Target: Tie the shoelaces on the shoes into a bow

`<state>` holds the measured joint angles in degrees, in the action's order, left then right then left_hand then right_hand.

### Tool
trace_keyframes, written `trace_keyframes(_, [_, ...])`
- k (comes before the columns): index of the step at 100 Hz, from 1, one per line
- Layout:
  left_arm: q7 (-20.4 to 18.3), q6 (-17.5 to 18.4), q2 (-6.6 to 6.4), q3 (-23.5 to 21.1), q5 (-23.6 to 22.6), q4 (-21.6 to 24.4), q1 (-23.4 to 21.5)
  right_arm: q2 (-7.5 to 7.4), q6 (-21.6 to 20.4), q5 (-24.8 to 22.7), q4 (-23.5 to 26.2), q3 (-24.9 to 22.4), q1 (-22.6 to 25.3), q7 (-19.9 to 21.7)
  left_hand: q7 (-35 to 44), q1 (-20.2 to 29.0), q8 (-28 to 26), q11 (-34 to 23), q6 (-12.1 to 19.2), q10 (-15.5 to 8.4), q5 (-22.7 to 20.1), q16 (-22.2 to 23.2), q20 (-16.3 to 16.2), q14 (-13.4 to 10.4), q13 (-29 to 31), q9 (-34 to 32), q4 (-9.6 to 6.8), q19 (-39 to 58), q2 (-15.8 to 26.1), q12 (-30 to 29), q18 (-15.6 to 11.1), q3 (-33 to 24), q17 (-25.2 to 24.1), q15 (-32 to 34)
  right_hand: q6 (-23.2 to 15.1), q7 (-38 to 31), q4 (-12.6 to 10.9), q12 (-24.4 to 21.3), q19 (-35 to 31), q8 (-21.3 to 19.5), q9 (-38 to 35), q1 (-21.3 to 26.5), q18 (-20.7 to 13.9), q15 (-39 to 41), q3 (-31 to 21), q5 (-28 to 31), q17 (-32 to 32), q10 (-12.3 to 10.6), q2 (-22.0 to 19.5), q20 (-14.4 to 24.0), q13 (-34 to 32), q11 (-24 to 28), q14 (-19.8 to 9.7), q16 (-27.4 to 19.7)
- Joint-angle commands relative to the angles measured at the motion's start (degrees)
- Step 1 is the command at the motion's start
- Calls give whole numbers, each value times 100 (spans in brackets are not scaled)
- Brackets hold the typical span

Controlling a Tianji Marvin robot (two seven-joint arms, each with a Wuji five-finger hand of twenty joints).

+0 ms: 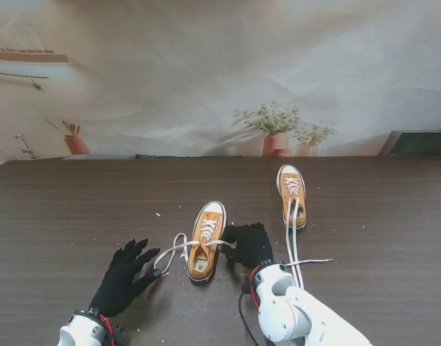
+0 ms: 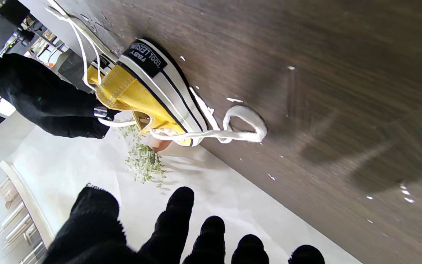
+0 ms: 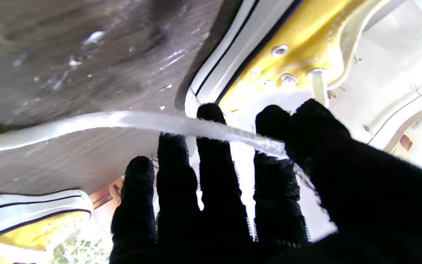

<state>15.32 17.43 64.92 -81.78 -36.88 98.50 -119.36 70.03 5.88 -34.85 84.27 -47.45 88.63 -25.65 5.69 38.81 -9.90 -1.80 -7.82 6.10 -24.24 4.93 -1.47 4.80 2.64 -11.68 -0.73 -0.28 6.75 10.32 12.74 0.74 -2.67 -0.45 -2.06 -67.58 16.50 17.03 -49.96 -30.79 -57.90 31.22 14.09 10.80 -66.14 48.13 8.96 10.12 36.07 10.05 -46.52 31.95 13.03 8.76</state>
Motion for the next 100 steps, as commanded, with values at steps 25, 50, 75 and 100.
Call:
trace_keyframes(25, [-116, 18, -3, 32, 7, 66, -10, 43, -152, 656, 176, -124, 80, 205, 14, 160, -111, -35, 127, 59, -126, 207, -12, -13, -136, -65, 73, -81, -29, -18, -471, 55, -15, -22, 208, -477, 168, 63, -434, -59, -2001, 128, 109, 1059, -292, -108, 1300, -182, -16, 196, -2071, 926, 112, 349])
trace_keyframes(50, [-100, 39, 2, 35, 25, 63, -7, 94, -214, 1277, 217, -149, 84, 467, 29, 177, -126, -36, 111, 82, -156, 238, -7, -7, -131, -94, 72, -85, -42, -14, -503, 51, -13, -15, 443, -626, 117, 970, -1385, -34, -1726, 240, 576, 3495, -103, -303, 2658, -369, -132, 283, -2788, 3793, 126, 1194])
trace_keyframes(75, [102, 66, 39, 100, 20, 166, -44, 32, -205, 1250, 234, -164, 45, 681, 145, 444, -184, -147, 20, 268, -446, 411, -504, 237, 316, -545, -19, 158, -268, 58, -425, 19, -40, 49, 94, -648, 111, 1806, -3968, 15, -1641, 70, 2303, 6984, 17, -337, 5209, -774, -207, 1671, -2825, 4391, -194, 2692])
trace_keyframes(100, [153, -493, 33, 131, -269, 826, -217, -68, -219, 1091, 340, -192, 17, 931, 393, 848, -327, -616, -204, 672, -1212, 923, -1847, 938, 1597, -1732, -249, 740, -661, 418, 205, -53, 549, 420, 23, -595, 139, 2641, -6731, 84, -1910, -77, 1078, 9047, -102, -196, 5846, -1218, -73, 4322, -2840, 4912, -875, 3768])
